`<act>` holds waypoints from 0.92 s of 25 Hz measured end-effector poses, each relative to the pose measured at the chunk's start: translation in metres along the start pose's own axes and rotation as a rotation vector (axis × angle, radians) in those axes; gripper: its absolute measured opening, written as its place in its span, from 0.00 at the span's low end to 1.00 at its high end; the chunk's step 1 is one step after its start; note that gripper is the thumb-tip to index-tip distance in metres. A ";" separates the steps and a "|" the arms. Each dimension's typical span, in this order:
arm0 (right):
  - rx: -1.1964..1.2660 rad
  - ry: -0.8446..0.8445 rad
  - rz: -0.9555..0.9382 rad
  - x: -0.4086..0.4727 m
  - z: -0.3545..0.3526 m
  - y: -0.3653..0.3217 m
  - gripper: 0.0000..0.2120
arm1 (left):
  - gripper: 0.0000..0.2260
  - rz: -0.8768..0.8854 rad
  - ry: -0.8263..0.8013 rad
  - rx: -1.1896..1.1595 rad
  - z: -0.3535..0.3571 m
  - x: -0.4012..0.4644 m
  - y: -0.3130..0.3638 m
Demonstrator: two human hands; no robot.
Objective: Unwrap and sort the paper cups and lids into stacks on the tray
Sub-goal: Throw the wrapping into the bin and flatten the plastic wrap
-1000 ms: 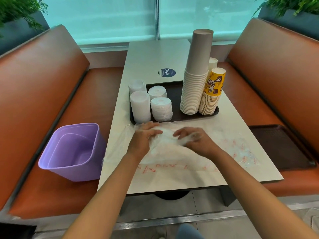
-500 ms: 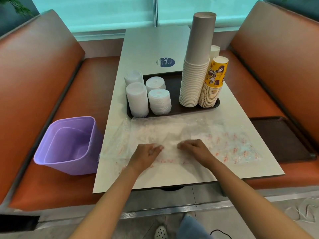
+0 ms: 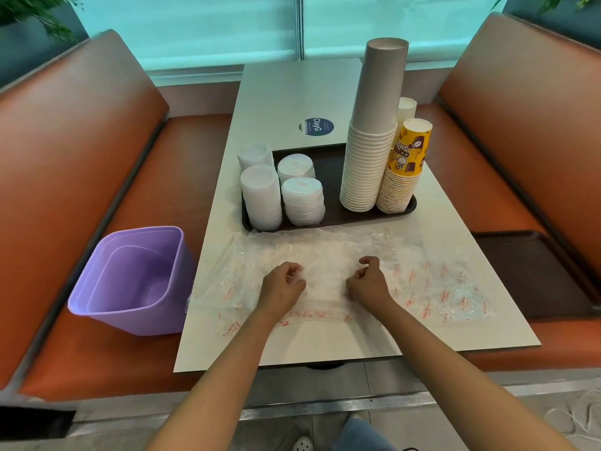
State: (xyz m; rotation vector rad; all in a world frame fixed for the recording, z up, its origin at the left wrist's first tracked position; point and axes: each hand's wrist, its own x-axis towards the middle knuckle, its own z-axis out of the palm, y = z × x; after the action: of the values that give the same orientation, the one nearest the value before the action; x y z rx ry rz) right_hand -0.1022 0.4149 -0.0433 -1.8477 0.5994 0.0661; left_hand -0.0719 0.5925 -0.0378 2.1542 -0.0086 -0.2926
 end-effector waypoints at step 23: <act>-0.298 -0.136 -0.223 -0.005 -0.002 0.009 0.31 | 0.21 0.216 0.186 -0.175 0.005 -0.003 -0.010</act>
State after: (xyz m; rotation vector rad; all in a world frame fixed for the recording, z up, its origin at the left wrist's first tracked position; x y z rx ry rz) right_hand -0.1107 0.4132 -0.0485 -2.1678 0.2974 0.1375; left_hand -0.0769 0.5943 -0.0485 1.9779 -0.1049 0.0317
